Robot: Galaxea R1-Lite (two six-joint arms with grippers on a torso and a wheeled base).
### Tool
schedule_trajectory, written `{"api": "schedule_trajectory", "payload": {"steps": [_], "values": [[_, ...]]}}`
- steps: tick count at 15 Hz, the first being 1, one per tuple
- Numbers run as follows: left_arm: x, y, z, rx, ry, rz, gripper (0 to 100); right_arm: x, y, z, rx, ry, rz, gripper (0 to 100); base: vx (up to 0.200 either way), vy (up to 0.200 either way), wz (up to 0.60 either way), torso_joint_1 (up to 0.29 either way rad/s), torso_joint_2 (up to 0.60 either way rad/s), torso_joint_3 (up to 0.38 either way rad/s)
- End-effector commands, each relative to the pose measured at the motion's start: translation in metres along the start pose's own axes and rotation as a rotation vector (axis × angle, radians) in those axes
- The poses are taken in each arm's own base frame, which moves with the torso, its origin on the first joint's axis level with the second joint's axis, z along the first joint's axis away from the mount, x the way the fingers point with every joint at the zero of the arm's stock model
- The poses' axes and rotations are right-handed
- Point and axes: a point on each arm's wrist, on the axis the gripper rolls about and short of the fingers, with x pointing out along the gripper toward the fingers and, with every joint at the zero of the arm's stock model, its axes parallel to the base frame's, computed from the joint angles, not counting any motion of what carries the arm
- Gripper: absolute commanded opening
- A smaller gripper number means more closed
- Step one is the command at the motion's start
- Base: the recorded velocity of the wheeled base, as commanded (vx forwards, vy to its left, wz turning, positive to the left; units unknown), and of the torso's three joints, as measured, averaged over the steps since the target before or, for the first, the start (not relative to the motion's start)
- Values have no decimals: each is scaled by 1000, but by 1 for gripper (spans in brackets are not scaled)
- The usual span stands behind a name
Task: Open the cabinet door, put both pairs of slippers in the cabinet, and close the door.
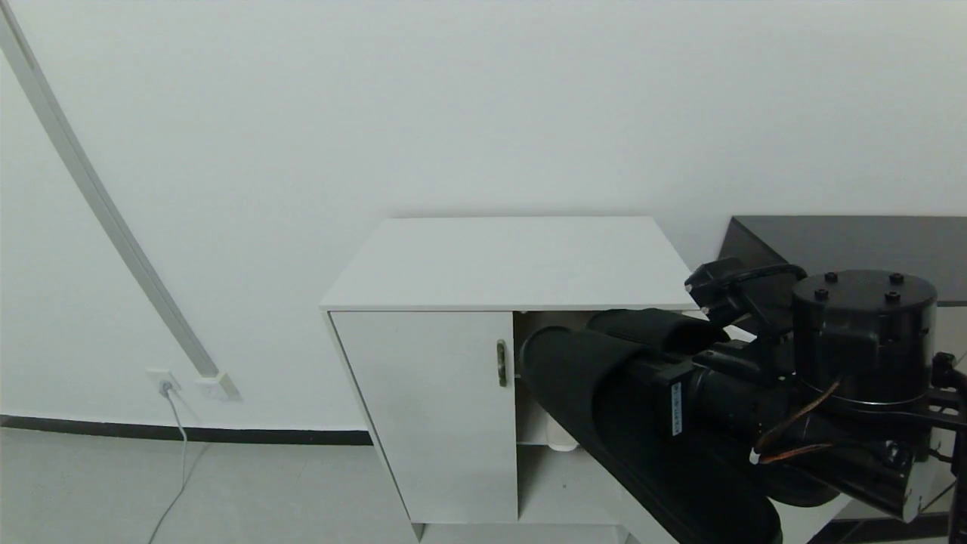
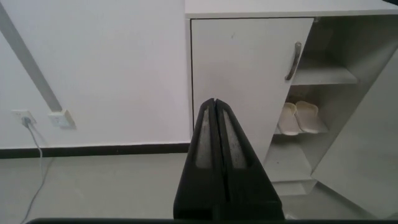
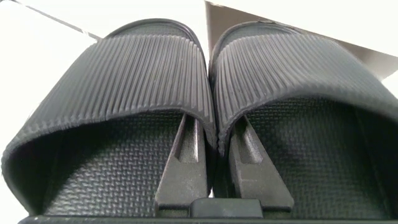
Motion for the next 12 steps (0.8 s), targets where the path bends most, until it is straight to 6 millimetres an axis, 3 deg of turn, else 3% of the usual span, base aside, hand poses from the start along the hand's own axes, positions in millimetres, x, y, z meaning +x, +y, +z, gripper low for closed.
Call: {"api": "schedule_trajectory", "payload": {"steps": [1, 12], "values": [[0, 0, 0, -1, 2, -1, 0, 0, 0, 0, -1, 0, 2, 0, 0, 0, 0, 0, 0, 0], [0, 0, 0, -1, 2, -1, 0, 9, -1, -9, -2, -33, -4, 0, 0, 0, 0, 0, 0, 0]]}}
